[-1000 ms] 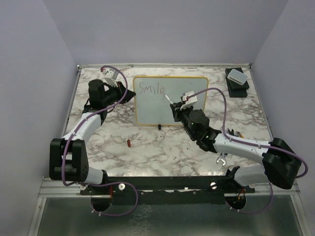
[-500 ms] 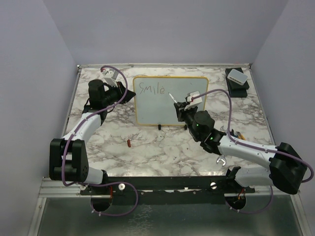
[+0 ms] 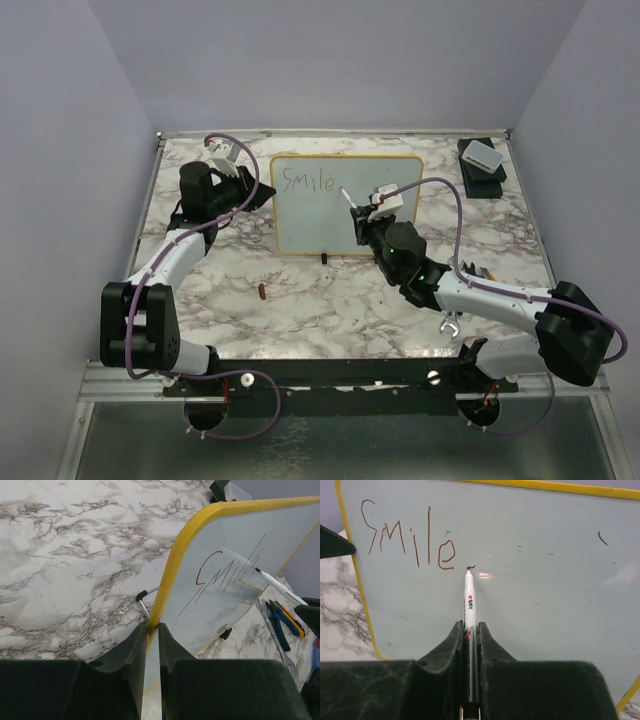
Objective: Write a sentence on the whiteboard
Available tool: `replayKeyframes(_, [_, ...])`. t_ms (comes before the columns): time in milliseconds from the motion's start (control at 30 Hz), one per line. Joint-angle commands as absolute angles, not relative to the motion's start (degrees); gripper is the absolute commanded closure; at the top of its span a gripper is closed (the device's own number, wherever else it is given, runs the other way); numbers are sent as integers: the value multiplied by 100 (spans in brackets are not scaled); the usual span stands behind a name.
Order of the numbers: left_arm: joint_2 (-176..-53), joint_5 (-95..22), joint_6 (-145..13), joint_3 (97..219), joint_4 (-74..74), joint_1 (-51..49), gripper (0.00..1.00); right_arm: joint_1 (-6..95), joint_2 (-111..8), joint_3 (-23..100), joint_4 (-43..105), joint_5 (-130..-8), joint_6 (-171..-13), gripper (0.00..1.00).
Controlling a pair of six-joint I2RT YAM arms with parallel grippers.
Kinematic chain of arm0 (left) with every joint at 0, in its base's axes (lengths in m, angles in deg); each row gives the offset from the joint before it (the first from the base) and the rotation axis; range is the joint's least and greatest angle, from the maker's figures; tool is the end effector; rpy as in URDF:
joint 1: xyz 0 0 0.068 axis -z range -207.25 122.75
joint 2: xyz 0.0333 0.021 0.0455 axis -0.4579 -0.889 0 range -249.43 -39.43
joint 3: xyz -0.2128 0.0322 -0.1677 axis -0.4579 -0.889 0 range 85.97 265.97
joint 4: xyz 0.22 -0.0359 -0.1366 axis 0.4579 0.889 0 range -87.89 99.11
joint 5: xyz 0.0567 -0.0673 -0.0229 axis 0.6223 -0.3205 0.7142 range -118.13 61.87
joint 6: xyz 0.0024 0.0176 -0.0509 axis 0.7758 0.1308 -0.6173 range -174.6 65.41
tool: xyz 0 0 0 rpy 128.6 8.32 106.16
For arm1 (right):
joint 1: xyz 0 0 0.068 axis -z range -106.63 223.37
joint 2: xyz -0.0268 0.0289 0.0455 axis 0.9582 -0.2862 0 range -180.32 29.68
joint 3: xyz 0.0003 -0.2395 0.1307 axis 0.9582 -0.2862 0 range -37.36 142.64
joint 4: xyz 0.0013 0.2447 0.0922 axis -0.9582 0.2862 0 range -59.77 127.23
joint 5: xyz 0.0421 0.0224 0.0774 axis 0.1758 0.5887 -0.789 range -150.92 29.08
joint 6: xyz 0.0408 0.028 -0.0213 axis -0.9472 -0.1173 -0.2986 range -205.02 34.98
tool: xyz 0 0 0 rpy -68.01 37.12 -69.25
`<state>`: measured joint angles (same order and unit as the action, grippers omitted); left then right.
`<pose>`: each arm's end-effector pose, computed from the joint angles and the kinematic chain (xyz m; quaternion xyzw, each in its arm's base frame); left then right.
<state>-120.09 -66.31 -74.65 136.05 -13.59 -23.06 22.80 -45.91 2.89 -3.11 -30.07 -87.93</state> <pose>0.3146 -0.0451 0.2748 0.0941 0.7694 -0.3744 0.5088 0.2004 0.2150 0.2728 -0.1111 0.7090 0.1304 0.6841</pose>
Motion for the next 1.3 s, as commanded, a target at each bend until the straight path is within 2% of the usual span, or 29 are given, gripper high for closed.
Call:
replayKeyframes(0, [-11834, -6755, -7411, 13519, -1390, -2312, 84, 2309, -4713, 439, -224, -2673, -8719, 99])
replayKeyframes(667, [-11812, -6754, -7415, 13510, -1392, -2309, 84, 2318, -4620, 248, -33, -2406, -8929, 99])
replayKeyframes(1267, [-11813, -6760, -7411, 13510, -1391, -2305, 84, 2310, -4851, 318, -60, -2987, -9011, 99])
